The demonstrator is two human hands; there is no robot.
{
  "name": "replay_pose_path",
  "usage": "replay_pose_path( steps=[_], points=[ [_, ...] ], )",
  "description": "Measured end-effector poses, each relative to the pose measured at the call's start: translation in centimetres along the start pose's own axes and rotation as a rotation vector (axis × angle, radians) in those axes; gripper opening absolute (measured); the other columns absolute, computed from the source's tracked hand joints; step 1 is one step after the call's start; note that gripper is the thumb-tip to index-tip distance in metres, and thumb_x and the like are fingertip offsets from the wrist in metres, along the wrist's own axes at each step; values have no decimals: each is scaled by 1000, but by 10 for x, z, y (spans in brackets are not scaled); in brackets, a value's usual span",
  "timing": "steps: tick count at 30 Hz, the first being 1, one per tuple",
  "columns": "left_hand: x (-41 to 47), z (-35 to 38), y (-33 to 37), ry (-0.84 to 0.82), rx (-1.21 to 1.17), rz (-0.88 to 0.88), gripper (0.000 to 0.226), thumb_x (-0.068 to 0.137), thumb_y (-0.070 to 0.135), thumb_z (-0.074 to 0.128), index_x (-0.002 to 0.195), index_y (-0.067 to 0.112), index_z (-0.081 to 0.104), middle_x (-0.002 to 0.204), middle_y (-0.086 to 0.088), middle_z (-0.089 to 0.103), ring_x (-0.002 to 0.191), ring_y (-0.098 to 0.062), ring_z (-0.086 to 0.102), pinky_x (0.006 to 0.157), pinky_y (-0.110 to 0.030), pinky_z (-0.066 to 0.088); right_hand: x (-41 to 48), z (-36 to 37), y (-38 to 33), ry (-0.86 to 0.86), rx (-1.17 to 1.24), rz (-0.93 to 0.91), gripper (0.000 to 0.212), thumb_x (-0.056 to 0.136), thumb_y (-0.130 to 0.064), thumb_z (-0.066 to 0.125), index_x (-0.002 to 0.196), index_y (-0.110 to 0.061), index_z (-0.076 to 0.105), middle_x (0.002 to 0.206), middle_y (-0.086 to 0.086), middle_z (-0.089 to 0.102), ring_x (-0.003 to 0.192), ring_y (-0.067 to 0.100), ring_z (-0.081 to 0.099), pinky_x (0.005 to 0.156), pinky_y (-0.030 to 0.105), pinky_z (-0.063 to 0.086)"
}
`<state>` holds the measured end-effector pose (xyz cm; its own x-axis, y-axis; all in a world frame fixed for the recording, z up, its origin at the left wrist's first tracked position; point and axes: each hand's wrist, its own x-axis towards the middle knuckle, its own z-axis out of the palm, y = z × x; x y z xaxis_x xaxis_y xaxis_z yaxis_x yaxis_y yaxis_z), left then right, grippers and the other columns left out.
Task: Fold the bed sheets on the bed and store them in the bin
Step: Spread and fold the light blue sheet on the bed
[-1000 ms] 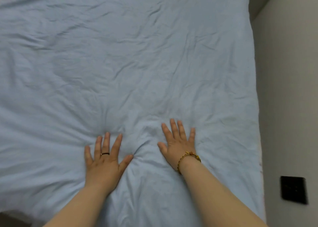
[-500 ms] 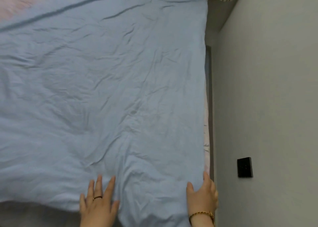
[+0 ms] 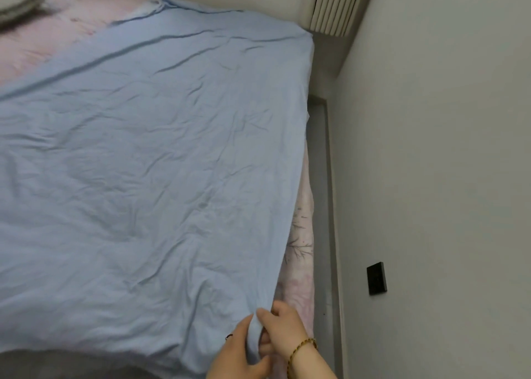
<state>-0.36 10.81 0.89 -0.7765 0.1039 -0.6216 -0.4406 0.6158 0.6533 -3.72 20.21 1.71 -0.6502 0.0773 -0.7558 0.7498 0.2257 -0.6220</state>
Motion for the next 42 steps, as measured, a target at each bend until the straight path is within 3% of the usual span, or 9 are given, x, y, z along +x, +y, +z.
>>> replay_pose_path(
  steps=[4, 9, 15, 19, 22, 28, 37, 39, 42],
  points=[
    [-9, -9, 4, 163, -22, -17, 59, 87, 25, 54, 139, 31, 29, 139, 1, 47, 126, -14, 47, 92, -16, 35, -13, -1, -13, -65, -58, -100, 37, 92, -5, 48, 57, -14, 39, 52, 0, 46, 33, -2, 45, 42, 13, 40],
    [-11, -23, 0, 315, -117, -105, 41, 88, 0, 48, 127, 10, 54, 129, -18, 56, 118, -30, 52, 90, -27, 38, -31, 0, -30, -134, -13, -180, 27, 91, 0, 46, 71, -16, 54, 61, -2, 58, 45, -5, 56, 46, 5, 39],
    [-26, -62, 9, 461, -343, -131, 34, 94, 0, 42, 125, -11, 49, 135, -31, 45, 126, -37, 43, 93, -30, 30, -49, 3, -40, -48, -157, -329, 20, 91, -11, 50, 93, -31, 48, 87, -5, 57, 74, 0, 53, 66, 5, 44],
    [-42, -85, 13, 491, -339, -23, 26, 94, 1, 42, 72, 12, 49, 96, -25, 53, 114, -38, 49, 71, -33, 25, -62, 3, -49, -6, -332, -392, 22, 93, -14, 45, 109, -30, 45, 91, -19, 49, 82, 0, 50, 79, 11, 45],
    [-50, -98, 5, 538, -222, 46, 28, 94, 3, 43, 69, 16, 40, 94, -15, 49, 107, -34, 50, 69, -26, 22, -73, 4, -58, 42, -509, -468, 35, 95, -17, 43, 129, -26, 44, 112, -14, 51, 105, 7, 49, 96, 21, 40],
    [-66, -123, 4, 574, -266, 58, 37, 96, 5, 38, 62, 16, 31, 65, 1, 39, 71, -23, 42, 61, -31, 22, -83, 12, -78, 122, -926, -638, 64, 93, -28, 46, 146, -29, 9, 155, -4, 7, 142, 15, 13, 115, 27, 17],
    [-57, -154, 28, 892, -788, 39, 38, 95, -5, 36, 66, 19, 45, 79, -3, 52, 96, -18, 42, 66, -19, 23, -21, -6, -152, 117, -1248, -863, 86, 92, -31, 47, 143, -27, -21, 154, 2, -22, 144, 21, -7, 117, 33, 0],
    [-46, -152, 35, 973, -829, -2, 28, 96, -2, 37, 83, 6, 61, 95, -6, 61, 108, -22, 45, 77, -18, 28, 8, -9, -173, 83, -1264, -976, 106, 83, -32, 59, 137, -34, -32, 156, 8, -12, 144, 28, -1, 116, 31, 4],
    [-42, -144, 45, 1048, -808, -122, 29, 94, 3, 47, 117, -12, 54, 126, -20, 53, 128, -26, 43, 92, -13, 27, 51, -9, -200, 111, -1329, -1248, 159, 24, -47, 83, 145, -21, -16, 135, 9, 43, 120, 32, 48, 107, 34, 25]
  ],
)
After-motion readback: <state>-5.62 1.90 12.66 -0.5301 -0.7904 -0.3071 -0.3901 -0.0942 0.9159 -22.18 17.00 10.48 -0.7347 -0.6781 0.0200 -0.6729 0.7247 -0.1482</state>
